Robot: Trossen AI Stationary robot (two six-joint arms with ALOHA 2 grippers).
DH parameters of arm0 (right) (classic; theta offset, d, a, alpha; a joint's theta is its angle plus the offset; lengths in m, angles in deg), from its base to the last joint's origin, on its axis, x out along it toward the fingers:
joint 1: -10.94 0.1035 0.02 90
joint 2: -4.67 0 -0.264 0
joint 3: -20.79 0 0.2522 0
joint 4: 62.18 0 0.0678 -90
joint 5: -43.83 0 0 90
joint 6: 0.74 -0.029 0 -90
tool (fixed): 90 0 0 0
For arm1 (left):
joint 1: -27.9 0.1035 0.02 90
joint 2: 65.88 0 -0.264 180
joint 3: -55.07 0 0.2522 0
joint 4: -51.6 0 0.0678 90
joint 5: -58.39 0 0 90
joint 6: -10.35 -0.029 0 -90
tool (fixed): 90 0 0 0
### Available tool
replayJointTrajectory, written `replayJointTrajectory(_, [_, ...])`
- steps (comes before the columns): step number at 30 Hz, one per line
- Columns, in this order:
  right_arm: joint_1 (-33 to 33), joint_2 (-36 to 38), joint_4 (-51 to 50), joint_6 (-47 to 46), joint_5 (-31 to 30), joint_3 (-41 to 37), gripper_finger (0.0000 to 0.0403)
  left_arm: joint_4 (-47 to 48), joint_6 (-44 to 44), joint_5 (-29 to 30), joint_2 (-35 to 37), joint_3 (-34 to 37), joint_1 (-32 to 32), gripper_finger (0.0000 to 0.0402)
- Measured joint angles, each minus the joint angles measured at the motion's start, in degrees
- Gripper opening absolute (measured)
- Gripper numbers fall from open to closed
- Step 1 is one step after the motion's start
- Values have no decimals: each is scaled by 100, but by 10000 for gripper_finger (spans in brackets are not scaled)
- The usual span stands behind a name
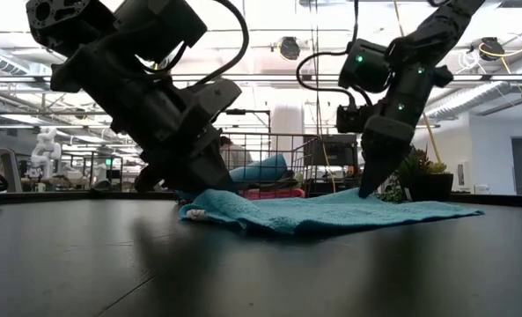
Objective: Fold microfiber towels
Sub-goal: Fold the light blue microfiber cloth in quarters
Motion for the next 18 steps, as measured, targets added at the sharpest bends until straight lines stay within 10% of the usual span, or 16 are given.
replayJointTrajectory(18, [-329, -213, 502, 123, 99, -157, 153, 246, 135, -28, 0, -2, -2, 33])
